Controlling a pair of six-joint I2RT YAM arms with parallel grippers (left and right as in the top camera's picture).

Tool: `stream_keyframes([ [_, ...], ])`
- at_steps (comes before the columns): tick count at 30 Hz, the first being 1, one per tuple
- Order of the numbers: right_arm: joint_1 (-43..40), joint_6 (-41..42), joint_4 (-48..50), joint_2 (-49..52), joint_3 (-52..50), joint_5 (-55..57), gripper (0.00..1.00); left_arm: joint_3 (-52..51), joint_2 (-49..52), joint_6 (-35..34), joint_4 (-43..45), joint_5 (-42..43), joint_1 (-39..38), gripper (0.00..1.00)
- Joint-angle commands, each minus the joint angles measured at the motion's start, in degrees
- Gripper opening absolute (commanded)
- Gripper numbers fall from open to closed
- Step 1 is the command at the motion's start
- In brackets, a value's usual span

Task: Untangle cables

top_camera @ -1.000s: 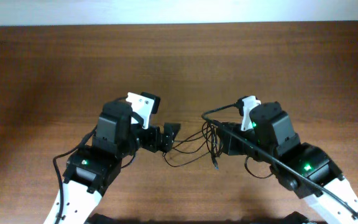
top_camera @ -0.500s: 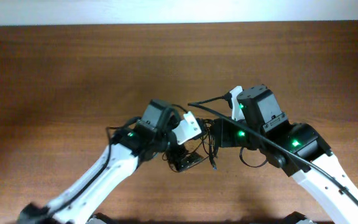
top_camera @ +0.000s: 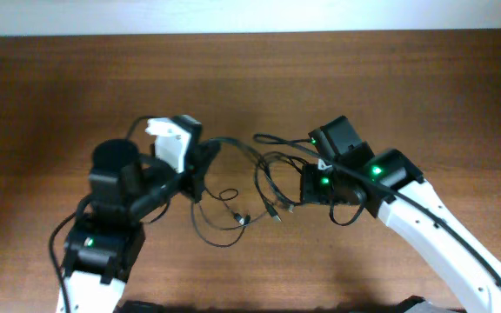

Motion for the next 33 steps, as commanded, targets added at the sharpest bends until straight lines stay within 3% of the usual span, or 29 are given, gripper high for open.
stream_keyframes([
  [1,-5.0,6.9,-4.2,1.4,0.0,9.9,0.04,1.7,-3.9,-4.5,-0.8,-1.5,6.7,0.0],
  [3,-8.7,6.9,-5.9,1.4,0.0,10.1,0.04,1.7,-4.0,-7.0,-1.0,-7.9,11.9,0.0],
  [7,-11.7,6.9,-6.9,1.4,0.0,10.1,0.04,1.6,-3.9,-26.7,-6.8,-29.2,17.8,0.0],
  [8,-12.0,6.9,-6.8,1.4,0.0,9.8,0.04,1.6,-3.6,-27.7,-7.2,-29.1,17.9,0.0],
  [10,-12.0,6.3,-6.2,1.4,0.0,6.9,0.06,1.6,-1.8,-25.4,-7.5,-19.9,17.7,0.0],
  [12,-12.0,-0.4,-3.6,1.4,0.0,1.6,0.31,1.6,2.0,-6.3,-5.2,2.7,17.7,0.0],
  [13,-12.0,-1.0,-3.0,1.4,0.0,0.9,0.35,1.6,5.1,7.3,-5.2,19.9,17.7,0.0],
  [14,-12.0,-2.1,-2.9,1.4,0.2,0.1,0.4,1.6,7.7,16.1,-5.5,33.9,17.7,0.0],
  [15,-12.0,-6.2,-2.4,1.3,0.2,-4.3,0.43,1.6,10.7,20.4,-5.4,43.6,17.7,0.03],
  [18,-12.0,-16.9,-1.5,1.3,0.2,-15.3,0.44,1.6,18.0,21.0,-5.1,44.1,17.7,0.0],
  [19,-12.0,-18.6,-1.5,1.3,0.2,-17.1,0.46,1.6,20.3,18.5,-5.1,44.4,17.7,0.0],
  [21,-12.0,-18.5,-1.5,1.3,0.2,-18.8,0.6,1.6,23.9,9.0,-5.1,45.7,17.7,0.0],
  [24,-12.0,-18.5,-0.9,1.3,0.2,-29.2,0.61,1.6,25.4,1.5,-0.5,51.4,17.7,0.0],
  [25,-12.0,-18.5,0.1,1.3,0.1,-33.5,0.62,1.6,25.2,-5.8,3.8,51.4,17.7,0.0],
  [27,-12.0,-18.5,1.6,1.3,0.1,-37.0,0.62,1.6,25.1,-28.8,16.4,48.0,17.7,0.0],
  [28,-12.0,-18.5,1.6,1.3,0.1,-36.5,0.62,1.6,25.1,-44.2,21.4,42.8,17.6,0.0],
  [31,-9.8,-18.5,6.2,1.3,-1.3,-34.7,0.63,1.6,25.1,-65.5,27.8,35.7,13.8,0.0],
  [33,-7.0,-18.5,12.4,1.4,-2.8,-28.1,0.75,1.6,25.1,-77.2,32.9,33.4,10.7,0.0],
])
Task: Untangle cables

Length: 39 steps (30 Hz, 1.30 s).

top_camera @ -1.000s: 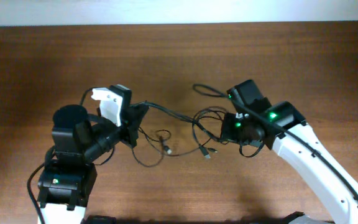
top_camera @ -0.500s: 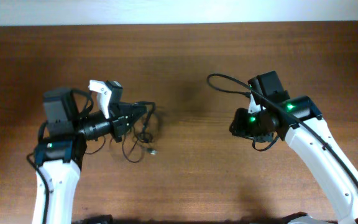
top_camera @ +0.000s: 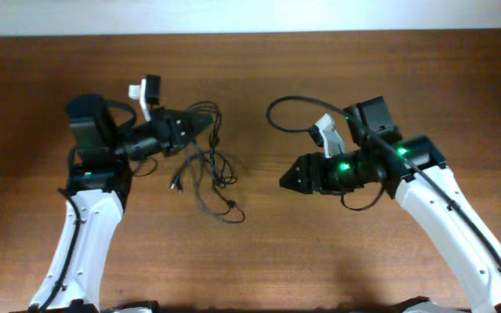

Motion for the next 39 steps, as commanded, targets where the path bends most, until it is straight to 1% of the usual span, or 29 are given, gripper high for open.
stream_keyframes([
  [1,4.2,-0.7,10.1,0.2,-3.3,7.8,0.76,0.7,-0.4,-26.6,7.3,-4.8,-4.8,0.0],
  [3,5.5,0.5,22.4,0.2,-7.7,7.8,0.77,0.7,-0.4,-36.9,17.8,-4.3,-7.3,0.0],
  [4,5.6,2.9,27.6,0.2,-9.8,7.8,0.77,0.7,-0.4,-39.2,21.9,-4.3,-7.7,0.0],
  [6,5.7,8.9,37.9,0.7,-13.7,7.7,0.77,0.7,-0.4,-42.1,25.9,-4.4,-7.8,0.0],
  [8,5.7,12.5,45.4,1.9,-15.6,5.9,0.77,0.7,-0.4,-44.4,26.5,-4.4,-7.8,0.0],
  [9,5.7,12.5,49.3,2.7,-16.3,3.0,0.77,0.7,-0.4,-44.5,26.6,-4.6,-7.8,0.0],
  [11,6.0,12.5,51.4,4.5,-16.6,2.1,0.79,0.7,-0.4,-46.8,26.5,-4.6,-7.8,0.0],
  [12,7.1,12.5,52.2,7.3,-16.7,2.1,0.79,0.7,-0.4,-48.4,26.6,-5.4,-7.8,0.0],
  [14,9.3,12.5,54.0,10.9,-16.7,2.0,0.79,0.7,-0.4,-48.8,26.6,-6.6,-7.8,0.0],
  [16,14.0,14.7,61.6,17.0,-16.7,-0.3,0.78,0.7,-0.4,-51.3,26.6,-6.7,-7.8,0.0],
  [17,15.5,14.8,61.6,18.3,-16.7,-0.3,0.44,0.7,-0.4,-52.2,26.5,-7.0,-7.8,0.0],
  [18,15.7,14.8,59.3,18.7,-16.7,-0.2,0.15,0.7,-0.4,-52.2,26.6,-7.1,-7.6,0.0],
  [19,15.0,14.6,56.7,18.7,-16.7,0.2,0.04,0.7,-0.4,-52.1,26.5,-7.0,-7.1,0.0],
  [20,13.4,14.6,54.3,18.4,-16.7,-0.5,0.04,0.7,-0.4,-50.3,26.5,-6.4,-6.2,0.0],
  [22,9.5,14.5,48.2,16.3,-16.7,-0.6,0.04,0.7,-0.4,-38.9,26.3,-6.0,-3.1,0.0],
  [23,6.7,11.3,44.2,13.5,-16.7,-2.7,0.04,0.7,-0.4,-29.4,26.3,-5.8,-1.3,0.0],
  [25,3.0,6.4,39.4,7.1,-16.7,-7.4,0.04,0.7,-0.3,-12.7,25.7,-2.0,1.3,0.0],
  [26,1.7,4.7,36.7,3.4,-16.7,-7.4,0.04,0.7,-0.3,-7.2,24.2,0.0,1.7,0.0],
  [27,0.4,2.4,34.0,-0.7,-16.7,-7.4,0.04,0.7,-0.3,-0.2,21.0,1.4,1.7,0.0],
  [29,-1.7,-2.0,26.5,-12.0,-16.7,-8.3,0.04,0.7,-0.3,14.2,9.4,0.8,1.7,0.0],
  [30,-1.9,-2.4,24.1,-15.4,-16.7,-8.3,0.04,0.7,-0.3,21.8,0.5,-2.8,1.7,0.0],
  [31,-1.9,-2.4,20.7,-20.4,-16.7,-8.3,0.04,0.7,-0.3,28.3,-10.0,-11.0,1.7,0.0],
  [32,-1.9,-2.6,18.9,-23.5,-16.7,-8.3,0.04,0.7,-0.3,29.6,-18.0,-20.5,1.7,0.0],
  [33,-1.9,-3.5,17.0,-28.3,-16.7,-8.3,0.04,0.7,-0.2,29.6,-26.5,-32.9,1.7,0.0],
  [34,-1.9,-3.5,17.0,-30.8,-16.7,-8.5,0.04,0.7,-0.2,29.4,-32.1,-40.8,1.7,0.0],
  [35,-1.9,-3.5,17.2,-33.4,-16.7,-9.1,0.06,0.7,-0.2,29.4,-35.2,-43.8,1.7,0.0],
  [37,-1.9,-3.4,18.1,-36.0,-16.7,-9.1,0.09,0.7,-0.1,29.4,-38.7,-44.0,1.6,0.02],
  [38,-1.9,-2.4,19.1,-35.7,-16.7,-9.1,0.09,0.6,-0.1,29.4,-42.0,-44.0,1.0,0.19],
  [39,-1.9,-0.5,20.4,-34.9,-16.7,-9.0,0.06,0.6,-0.1,29.4,-44.0,-44.0,0.4,0.05],
])
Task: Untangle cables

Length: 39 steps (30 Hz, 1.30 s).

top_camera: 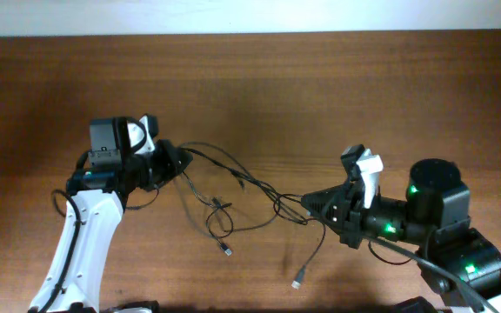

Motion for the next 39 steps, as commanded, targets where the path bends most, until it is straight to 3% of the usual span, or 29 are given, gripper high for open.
stream_keyframes([
  [1,-0.4,2.7,3.6,1.1,0.4,-1.6,0.04,-0.1,0.5,1.0,-4.6,-7.7,-1.1,0.0],
  [4,-0.4,7.2,6.5,2.8,0.4,4.7,0.04,-0.1,0.5,1.0,-5.1,-9.9,-2.6,0.0],
  [8,-0.4,22.1,-13.3,2.6,0.6,47.9,0.04,-0.1,0.5,1.0,-6.2,-11.8,-3.1,0.0],
  [11,-3.5,29.6,-26.1,2.6,1.6,62.2,0.04,-0.1,0.5,1.0,-6.2,-16.2,-3.1,0.0],
  [13,-7.6,31.6,-29.9,2.6,1.6,62.1,0.04,-0.1,0.5,0.9,-6.0,-16.9,-3.1,0.0],
  [16,-14.4,35.2,-30.9,2.6,1.6,58.6,0.09,-0.1,0.5,-8.8,-5.6,-16.9,-3.1,0.0],
  [17,-15.0,35.2,-31.3,2.6,1.6,58.4,0.11,-0.1,0.5,-8.8,-5.4,-18.0,-3.1,0.0],
  [20,-16.6,35.3,-31.2,2.7,1.6,55.8,0.25,-0.1,0.5,-8.9,-5.4,-24.4,-3.0,0.0],
  [24,-16.4,34.3,-30.2,5.3,1.5,36.6,0.31,-0.1,0.5,-13.9,-3.3,-18.8,-3.2,0.0],
  [26,-16.2,24.8,-29.6,10.0,1.5,25.2,0.32,-0.1,0.5,-13.9,-2.8,-18.8,-3.7,0.01],
  [29,-10.3,7.5,-28.7,18.4,1.5,14.7,0.38,-0.1,0.5,-13.9,0.0,-18.7,-5.4,0.0],
  [32,-0.8,3.9,-28.0,25.7,1.5,13.0,0.41,-0.1,0.5,-14.1,6.0,-18.5,-6.5,0.06],
  [34,6.2,-0.3,-26.5,28.8,1.5,13.0,0.54,-0.1,0.5,-14.6,6.0,-18.6,-6.4,0.09],
  [36,15.3,-1.3,-13.8,32.2,1.0,14.6,0.76,-0.1,0.5,-14.6,6.0,-18.6,-6.4,0.08],
  [39,20.6,-1.4,-3.9,36.4,0.9,20.9,0.89,-0.1,0.5,-14.6,5.5,-18.6,-6.4,0.1],
])
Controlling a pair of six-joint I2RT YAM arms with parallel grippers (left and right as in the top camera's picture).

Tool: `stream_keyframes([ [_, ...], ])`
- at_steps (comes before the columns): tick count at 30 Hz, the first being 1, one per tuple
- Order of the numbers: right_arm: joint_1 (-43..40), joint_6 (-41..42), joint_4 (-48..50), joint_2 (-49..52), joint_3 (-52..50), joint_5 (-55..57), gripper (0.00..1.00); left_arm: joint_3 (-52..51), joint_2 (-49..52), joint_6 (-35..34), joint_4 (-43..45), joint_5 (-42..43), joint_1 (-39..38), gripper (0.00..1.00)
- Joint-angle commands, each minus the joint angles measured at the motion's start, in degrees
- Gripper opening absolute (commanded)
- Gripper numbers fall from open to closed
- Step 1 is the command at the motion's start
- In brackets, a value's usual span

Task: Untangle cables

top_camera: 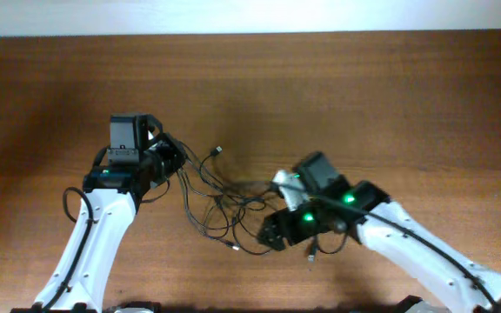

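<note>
A tangle of thin black cables [218, 207] lies loosely on the brown table between the two arms, seen only from overhead. One plug end [218, 149] sticks up at the upper left, and another plug [311, 255] hangs beside the right wrist. My left gripper [179, 163] is at the tangle's left edge, shut on strands that run into it. At the lower right edge of the tangle, my right gripper [267, 236] points left and is shut on a cable. The fingertips themselves are small and dark.
The brown wooden table [390, 104] stretches around the arms. A pale wall strip runs along its far edge. The left arm's white link [94, 243] and the right arm's white link [416, 252] reach in from the near side.
The right gripper has moved left and up, from the lower right into the tangle's edge. The cables, stretched out between the grippers before, now lie slack and bunched. The left gripper shifted slightly right.
Both grippers first stood close together at the tangle in the table's middle. Then they were far apart, the left holding most of the cables. Later a cable stretched between them, with the right gripper low. Now they are close again and the cables are bunched.
</note>
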Motion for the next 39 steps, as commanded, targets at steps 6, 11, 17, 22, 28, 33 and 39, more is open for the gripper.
stream_keyframes([
  [6,8.5,7.6,6.3,16.7,0.1,4.8,0.04,0.2,0.2,-0.5,-0.1,0.0,0.0,0.11],
  [11,-6.2,9.9,-12.4,4.9,3.0,19.6,0.04,0.2,0.2,-0.5,-6.3,0.0,0.0,0.0],
  [17,-37.4,13.5,-14.0,-1.5,3.0,24.2,0.04,0.2,0.2,1.8,-18.3,0.0,0.0,0.0],
  [22,-52.4,13.4,-10.3,-1.5,3.0,24.2,0.05,0.2,0.2,10.9,-25.8,5.2,0.0,0.0],
  [28,-53.3,13.2,-5.7,1.3,3.0,25.7,0.11,0.2,0.2,21.4,-25.7,40.4,0.0,0.0],
  [33,-53.2,-6.0,-11.0,2.7,3.0,-0.3,0.32,0.2,0.2,18.9,-4.7,44.7,0.0,0.03],
  [39,-43.1,-22.6,-23.7,2.7,3.0,-18.6,0.39,0.2,0.2,18.8,18.8,42.4,0.0,0.0],
])
